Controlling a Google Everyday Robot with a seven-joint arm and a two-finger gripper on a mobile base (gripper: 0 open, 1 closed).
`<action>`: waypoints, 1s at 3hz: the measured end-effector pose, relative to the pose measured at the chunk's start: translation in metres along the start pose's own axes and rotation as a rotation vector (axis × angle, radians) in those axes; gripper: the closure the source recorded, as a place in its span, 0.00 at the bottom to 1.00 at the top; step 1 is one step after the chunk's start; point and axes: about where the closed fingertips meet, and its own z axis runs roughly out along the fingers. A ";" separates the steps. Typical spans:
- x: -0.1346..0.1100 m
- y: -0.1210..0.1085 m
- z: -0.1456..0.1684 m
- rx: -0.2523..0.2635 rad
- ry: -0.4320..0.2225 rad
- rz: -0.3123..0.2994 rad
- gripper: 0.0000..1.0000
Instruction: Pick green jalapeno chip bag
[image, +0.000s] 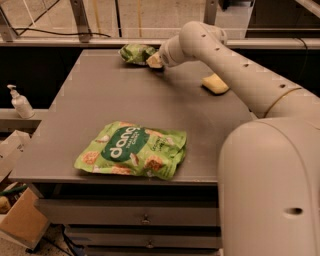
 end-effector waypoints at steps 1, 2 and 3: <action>-0.060 0.026 -0.067 -0.066 -0.129 -0.038 1.00; -0.106 0.047 -0.112 -0.127 -0.240 -0.072 1.00; -0.129 0.064 -0.138 -0.180 -0.305 -0.084 1.00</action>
Offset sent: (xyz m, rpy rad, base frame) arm -0.1262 0.0426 0.2118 0.2317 -0.2232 0.3064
